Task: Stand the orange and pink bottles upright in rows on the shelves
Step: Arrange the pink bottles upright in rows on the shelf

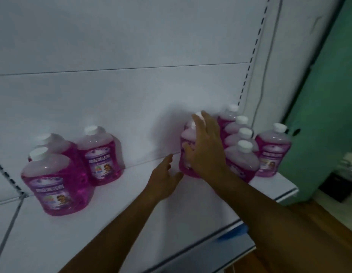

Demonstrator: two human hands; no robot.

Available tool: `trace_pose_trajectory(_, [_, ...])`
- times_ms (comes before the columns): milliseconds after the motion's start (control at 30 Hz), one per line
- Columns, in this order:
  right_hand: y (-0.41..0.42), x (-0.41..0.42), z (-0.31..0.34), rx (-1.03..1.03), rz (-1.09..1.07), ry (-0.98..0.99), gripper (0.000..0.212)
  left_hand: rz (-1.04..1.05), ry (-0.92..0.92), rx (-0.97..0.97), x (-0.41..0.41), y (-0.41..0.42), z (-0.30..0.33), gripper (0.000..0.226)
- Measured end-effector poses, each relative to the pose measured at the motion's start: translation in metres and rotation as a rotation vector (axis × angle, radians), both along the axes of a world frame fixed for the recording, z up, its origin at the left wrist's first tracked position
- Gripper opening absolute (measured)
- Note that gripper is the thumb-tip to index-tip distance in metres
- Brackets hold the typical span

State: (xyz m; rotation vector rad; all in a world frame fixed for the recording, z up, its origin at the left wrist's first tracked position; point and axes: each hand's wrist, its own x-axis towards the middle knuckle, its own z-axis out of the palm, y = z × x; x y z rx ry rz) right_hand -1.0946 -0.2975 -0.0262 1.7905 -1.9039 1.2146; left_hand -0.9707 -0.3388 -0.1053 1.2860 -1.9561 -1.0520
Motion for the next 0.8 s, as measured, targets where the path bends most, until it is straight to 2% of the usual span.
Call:
trace_pose_trajectory(100, [0.001,-0.006,-0.003,0.118,-0.018,-0.071,0.074,-0.080,0.064,-0.021,-0.014,-0.001,-0.001,0.079])
trace_pose_trajectory(233, [-0.003,-0.004,-0.009,0.171,-0.010,-0.104,0.076,-0.118,0.143,-0.039,-0.018,0.000,-0.001,0.057])
trace_pose_trajectory(367, [-0.002,-0.007,-0.011,0.139,0.063,-0.133,0.070,-0.099,0.183,-0.004,-0.007,0.008,-0.003,0.063])
trace_pose_trajectory(500, [-0.006,0.011,-0.012,0.078,0.202,-0.193,0.059,-0.032,0.151,-0.053,0.014,0.017,-0.001,0.059])
trace_pose_trajectory(667, [-0.020,0.049,-0.016,0.136,0.335,-0.197,0.071,0.128,0.152,-0.141,0.063,0.033,0.006,0.050])
trace_pose_trajectory(800, [-0.022,0.088,-0.016,0.135,0.510,-0.237,0.072,0.269,0.123,-0.245,0.099,0.049,0.006,0.057])
